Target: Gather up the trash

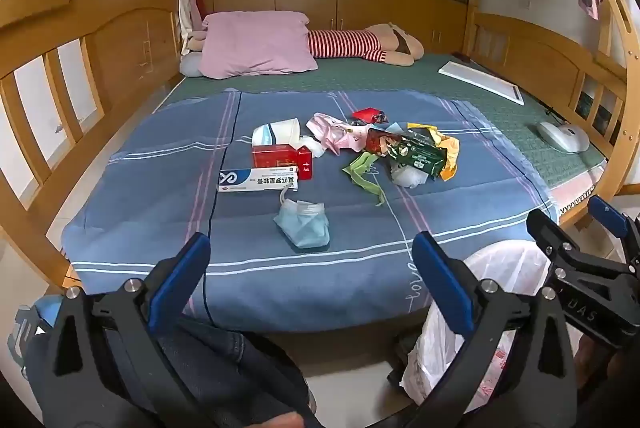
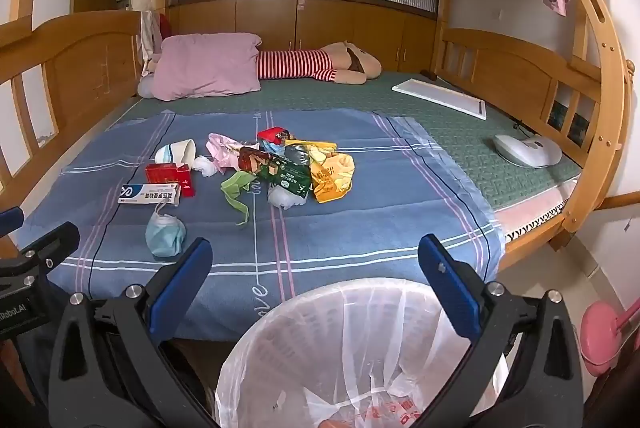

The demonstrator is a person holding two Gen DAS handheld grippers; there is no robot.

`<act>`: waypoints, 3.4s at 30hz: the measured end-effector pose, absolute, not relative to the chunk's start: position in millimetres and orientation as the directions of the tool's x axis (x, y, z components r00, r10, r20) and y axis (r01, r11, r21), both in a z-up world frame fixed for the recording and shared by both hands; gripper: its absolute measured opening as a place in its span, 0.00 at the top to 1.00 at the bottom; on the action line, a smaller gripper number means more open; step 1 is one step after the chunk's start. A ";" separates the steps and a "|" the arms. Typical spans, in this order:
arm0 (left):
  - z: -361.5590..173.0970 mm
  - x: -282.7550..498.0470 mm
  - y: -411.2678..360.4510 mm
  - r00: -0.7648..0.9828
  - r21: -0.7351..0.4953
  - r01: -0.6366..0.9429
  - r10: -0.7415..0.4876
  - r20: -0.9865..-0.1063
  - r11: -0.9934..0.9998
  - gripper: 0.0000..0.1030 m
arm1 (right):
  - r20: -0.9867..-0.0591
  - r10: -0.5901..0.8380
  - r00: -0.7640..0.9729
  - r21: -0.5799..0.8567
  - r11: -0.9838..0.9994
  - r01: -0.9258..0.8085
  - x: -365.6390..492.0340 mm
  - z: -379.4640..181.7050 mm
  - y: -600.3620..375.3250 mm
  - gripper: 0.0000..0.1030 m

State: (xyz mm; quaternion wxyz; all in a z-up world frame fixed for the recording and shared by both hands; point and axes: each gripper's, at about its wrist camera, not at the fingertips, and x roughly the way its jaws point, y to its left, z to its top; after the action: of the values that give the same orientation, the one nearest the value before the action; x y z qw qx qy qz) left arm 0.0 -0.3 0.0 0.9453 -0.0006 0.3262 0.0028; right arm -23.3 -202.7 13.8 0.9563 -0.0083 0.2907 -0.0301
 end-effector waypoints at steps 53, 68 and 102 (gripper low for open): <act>15.3 -9.3 7.1 0.817 0.091 -0.088 0.124 -0.563 0.992 0.03 | -0.507 -0.062 0.859 -0.044 0.998 0.045 -33.5 34.1 -201.9 0.02; 12.2 -9.7 6.8 0.813 0.090 -0.088 0.124 -0.569 0.992 0.03 | -0.509 -0.061 0.859 -0.040 0.998 0.048 -34.5 31.5 -201.6 0.02; 10.0 -10.3 5.9 0.810 0.087 -0.089 0.122 -0.573 0.992 0.03 | -0.510 -0.069 0.857 -0.035 0.998 0.059 -38.1 25.4 -207.8 0.02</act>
State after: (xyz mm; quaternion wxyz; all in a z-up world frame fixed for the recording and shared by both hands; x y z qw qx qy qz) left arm -10.3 5.9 10.0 0.9510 0.0279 0.3030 0.0554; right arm -38.1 -207.8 25.4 0.9636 -0.0090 0.2652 -0.0333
